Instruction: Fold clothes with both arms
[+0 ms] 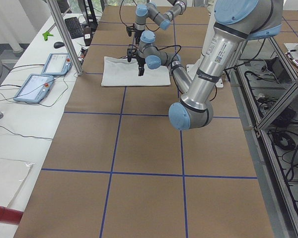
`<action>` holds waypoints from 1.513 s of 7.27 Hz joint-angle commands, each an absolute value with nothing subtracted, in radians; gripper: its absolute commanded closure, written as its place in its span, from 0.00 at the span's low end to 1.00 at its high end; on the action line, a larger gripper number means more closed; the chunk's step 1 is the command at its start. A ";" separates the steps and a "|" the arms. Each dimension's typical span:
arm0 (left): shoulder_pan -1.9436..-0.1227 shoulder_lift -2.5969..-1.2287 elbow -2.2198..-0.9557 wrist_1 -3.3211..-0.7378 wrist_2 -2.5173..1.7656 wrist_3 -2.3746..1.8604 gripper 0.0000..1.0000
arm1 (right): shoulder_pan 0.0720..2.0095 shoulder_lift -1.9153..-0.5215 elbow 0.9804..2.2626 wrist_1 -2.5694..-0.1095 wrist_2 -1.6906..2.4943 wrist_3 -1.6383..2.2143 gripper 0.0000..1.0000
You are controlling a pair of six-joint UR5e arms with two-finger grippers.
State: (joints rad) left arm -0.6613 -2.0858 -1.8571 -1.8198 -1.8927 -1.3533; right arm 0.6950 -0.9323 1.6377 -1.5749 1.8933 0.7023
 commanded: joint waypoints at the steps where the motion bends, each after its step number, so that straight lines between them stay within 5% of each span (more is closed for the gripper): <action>1: -0.655 -2.085 -1.882 -1.821 -1.873 -1.362 0.00 | 0.692 -0.839 1.397 -1.391 1.876 0.744 0.00; 5: -0.655 -2.089 -1.899 -1.815 -1.873 -1.362 0.00 | 0.693 -0.799 1.250 -1.373 1.755 0.729 0.00; 11: -0.650 -2.073 -1.899 -1.818 -1.873 -1.364 0.00 | 0.744 -0.816 1.271 -1.370 1.793 0.637 0.00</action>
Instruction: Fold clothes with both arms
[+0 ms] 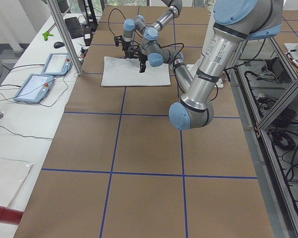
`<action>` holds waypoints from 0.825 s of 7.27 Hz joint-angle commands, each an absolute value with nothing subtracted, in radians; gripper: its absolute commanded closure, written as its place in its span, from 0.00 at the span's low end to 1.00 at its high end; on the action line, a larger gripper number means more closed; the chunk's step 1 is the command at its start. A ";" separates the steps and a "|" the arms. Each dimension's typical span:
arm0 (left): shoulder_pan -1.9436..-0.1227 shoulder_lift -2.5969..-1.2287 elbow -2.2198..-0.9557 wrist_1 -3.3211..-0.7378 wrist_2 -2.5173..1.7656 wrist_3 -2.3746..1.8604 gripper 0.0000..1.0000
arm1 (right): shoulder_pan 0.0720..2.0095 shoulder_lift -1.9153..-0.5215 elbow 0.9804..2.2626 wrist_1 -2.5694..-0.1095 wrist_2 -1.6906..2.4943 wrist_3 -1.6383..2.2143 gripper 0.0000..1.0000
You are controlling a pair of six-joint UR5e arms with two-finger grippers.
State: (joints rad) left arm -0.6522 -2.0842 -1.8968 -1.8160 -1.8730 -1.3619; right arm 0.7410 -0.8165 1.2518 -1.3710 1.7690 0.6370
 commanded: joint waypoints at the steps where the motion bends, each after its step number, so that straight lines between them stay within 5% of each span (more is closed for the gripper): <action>1: -0.638 -2.054 -1.920 -1.821 -1.876 -1.420 0.00 | 0.747 -0.845 1.326 -1.368 1.851 0.644 0.00; 6: -0.329 -1.979 -1.939 -1.813 -1.743 -1.797 0.01 | 0.753 -1.098 1.728 -1.384 2.074 0.808 0.00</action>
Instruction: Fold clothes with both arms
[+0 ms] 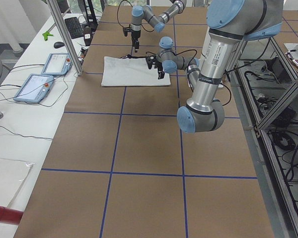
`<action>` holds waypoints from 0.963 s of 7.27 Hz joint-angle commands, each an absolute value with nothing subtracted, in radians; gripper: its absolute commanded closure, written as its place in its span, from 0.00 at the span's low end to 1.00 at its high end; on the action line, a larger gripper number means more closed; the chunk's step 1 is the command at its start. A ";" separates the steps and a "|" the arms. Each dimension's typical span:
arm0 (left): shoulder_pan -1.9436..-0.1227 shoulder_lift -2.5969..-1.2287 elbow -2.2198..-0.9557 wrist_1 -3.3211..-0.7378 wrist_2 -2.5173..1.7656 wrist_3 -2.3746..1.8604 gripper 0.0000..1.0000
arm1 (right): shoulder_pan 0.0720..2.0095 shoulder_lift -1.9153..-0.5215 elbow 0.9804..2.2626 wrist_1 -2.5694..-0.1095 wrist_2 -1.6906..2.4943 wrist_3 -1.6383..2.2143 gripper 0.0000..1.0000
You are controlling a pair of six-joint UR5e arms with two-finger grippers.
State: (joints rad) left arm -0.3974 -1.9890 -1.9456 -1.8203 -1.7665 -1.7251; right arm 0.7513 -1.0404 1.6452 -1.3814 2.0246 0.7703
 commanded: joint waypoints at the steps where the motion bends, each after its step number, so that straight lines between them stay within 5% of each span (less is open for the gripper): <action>1: -0.296 -1.980 -1.919 -1.813 -1.723 -1.819 0.01 | 0.753 -1.127 1.768 -1.385 2.089 0.837 0.00; 4: -0.271 -1.996 -1.845 -1.813 -1.718 -1.819 0.11 | 0.752 -1.131 1.796 -1.409 2.097 0.864 0.00; 7: -0.267 -2.012 -1.832 -1.815 -1.718 -1.819 0.33 | 0.750 -1.127 1.792 -1.419 2.095 0.862 0.00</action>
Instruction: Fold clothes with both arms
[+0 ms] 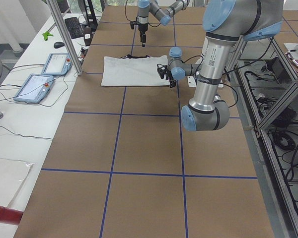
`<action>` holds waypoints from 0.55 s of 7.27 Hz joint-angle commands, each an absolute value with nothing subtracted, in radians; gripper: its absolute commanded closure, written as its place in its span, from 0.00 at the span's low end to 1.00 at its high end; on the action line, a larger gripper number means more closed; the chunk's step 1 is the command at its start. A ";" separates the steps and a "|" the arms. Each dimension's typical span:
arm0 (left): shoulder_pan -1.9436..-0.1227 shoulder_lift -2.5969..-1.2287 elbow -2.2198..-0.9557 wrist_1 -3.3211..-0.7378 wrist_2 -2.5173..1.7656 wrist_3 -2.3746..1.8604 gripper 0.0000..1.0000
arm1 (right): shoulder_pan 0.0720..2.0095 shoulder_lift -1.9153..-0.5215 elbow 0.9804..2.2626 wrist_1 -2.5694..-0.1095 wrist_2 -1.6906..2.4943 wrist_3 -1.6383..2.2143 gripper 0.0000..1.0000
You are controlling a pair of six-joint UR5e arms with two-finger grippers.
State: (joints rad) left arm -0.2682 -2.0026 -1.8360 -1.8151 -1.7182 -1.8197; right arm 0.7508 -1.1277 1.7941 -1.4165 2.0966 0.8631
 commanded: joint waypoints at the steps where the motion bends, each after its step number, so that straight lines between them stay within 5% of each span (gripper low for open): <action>1: -0.268 -2.014 -1.830 -1.815 -1.718 -1.818 0.38 | 0.755 -1.126 1.793 -1.419 2.097 0.864 0.00; 4: -0.267 -2.031 -1.815 -1.815 -1.718 -1.813 0.41 | 0.758 -1.129 1.792 -1.419 2.097 0.862 0.00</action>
